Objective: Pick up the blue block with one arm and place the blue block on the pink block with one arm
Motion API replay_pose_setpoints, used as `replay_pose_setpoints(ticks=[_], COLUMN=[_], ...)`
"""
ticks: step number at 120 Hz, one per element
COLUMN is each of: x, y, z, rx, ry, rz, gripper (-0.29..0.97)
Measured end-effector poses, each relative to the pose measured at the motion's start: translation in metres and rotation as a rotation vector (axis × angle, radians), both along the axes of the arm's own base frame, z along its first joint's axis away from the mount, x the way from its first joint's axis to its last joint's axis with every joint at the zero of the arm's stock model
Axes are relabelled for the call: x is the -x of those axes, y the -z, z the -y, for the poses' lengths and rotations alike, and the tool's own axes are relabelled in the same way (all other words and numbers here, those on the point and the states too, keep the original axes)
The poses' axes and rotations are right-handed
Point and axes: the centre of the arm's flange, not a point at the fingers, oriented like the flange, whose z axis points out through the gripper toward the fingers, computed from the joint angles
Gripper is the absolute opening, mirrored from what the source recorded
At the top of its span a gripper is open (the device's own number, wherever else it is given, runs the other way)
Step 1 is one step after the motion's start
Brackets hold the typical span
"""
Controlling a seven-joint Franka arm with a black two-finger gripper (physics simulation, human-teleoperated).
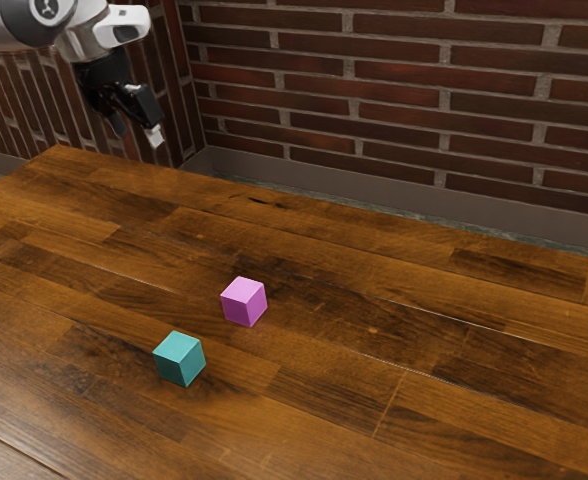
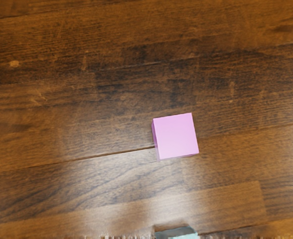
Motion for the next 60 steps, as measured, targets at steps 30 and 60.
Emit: replay_pose_setpoints(ticks=[30,60], x=[0.009,0.027], y=[0.113,0.268], z=[0.002,0.022], rx=[0.011,0.027], ry=[-0.018,-0.032], rz=[-0.207,-0.312], gripper=[0.65,0.65])
